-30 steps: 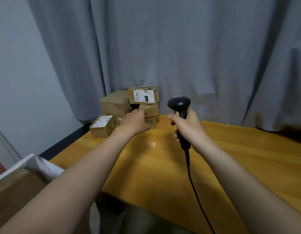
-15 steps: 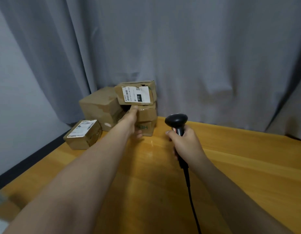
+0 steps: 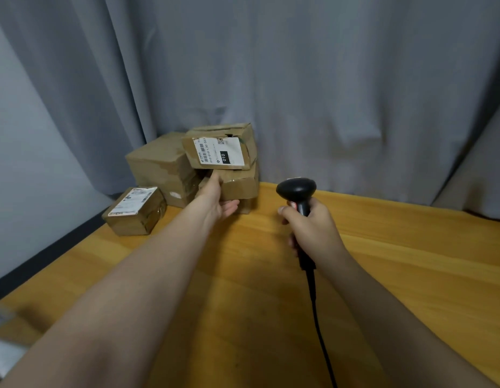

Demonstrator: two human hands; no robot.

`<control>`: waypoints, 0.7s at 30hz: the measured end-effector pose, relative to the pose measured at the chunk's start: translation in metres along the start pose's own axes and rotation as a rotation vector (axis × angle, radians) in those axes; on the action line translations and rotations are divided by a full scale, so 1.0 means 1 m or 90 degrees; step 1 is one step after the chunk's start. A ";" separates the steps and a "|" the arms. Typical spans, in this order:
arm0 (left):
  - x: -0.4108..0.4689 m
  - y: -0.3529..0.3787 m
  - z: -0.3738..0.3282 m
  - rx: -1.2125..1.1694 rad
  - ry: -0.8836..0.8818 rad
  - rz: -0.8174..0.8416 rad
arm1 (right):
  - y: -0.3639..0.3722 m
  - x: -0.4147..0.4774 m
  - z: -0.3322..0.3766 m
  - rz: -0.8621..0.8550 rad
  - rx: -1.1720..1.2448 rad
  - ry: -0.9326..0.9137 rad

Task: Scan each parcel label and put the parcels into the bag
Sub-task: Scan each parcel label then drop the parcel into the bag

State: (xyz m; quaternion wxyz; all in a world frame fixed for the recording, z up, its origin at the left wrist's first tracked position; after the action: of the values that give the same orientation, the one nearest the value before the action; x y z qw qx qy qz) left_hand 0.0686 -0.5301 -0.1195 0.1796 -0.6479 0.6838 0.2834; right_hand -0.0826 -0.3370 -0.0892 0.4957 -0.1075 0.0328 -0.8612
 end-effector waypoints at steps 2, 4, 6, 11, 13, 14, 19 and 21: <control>-0.016 -0.009 0.011 0.014 -0.008 0.013 | -0.005 -0.012 0.009 -0.002 0.010 -0.004; -0.035 -0.018 0.022 0.036 -0.010 0.015 | -0.011 -0.026 0.019 -0.002 0.014 -0.009; -0.058 -0.027 0.032 0.061 0.003 0.020 | -0.019 -0.043 0.030 -0.005 0.011 -0.011; -0.111 -0.050 0.059 0.167 0.038 0.039 | -0.044 -0.092 0.057 -0.023 0.006 -0.022; -0.131 -0.060 0.066 0.206 0.072 0.022 | -0.054 -0.112 0.065 -0.028 0.002 -0.029; -0.141 -0.065 0.067 0.223 0.095 0.006 | -0.058 -0.121 0.069 -0.027 -0.002 -0.031; -0.199 -0.089 0.057 0.389 0.255 -0.124 | -0.072 -0.165 0.076 -0.023 -0.020 -0.017; -0.222 -0.095 0.053 0.437 0.331 -0.133 | -0.075 -0.183 0.075 -0.014 -0.019 0.003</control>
State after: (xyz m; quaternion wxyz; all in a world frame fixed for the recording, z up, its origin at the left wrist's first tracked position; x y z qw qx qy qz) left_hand 0.1778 -0.3226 -0.0392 0.2342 -0.6662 0.6915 -0.1524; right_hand -0.0413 -0.1374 -0.0316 0.4844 -0.1132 0.0457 -0.8663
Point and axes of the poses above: each hand's wrist, its own x-axis towards the middle knuckle, its own y-axis out of the palm, z = x × y, the point moved 7 cm from there along x, towards the middle knuckle, and after that the axes turned 9 degrees about -y, right-handed, at the moved point
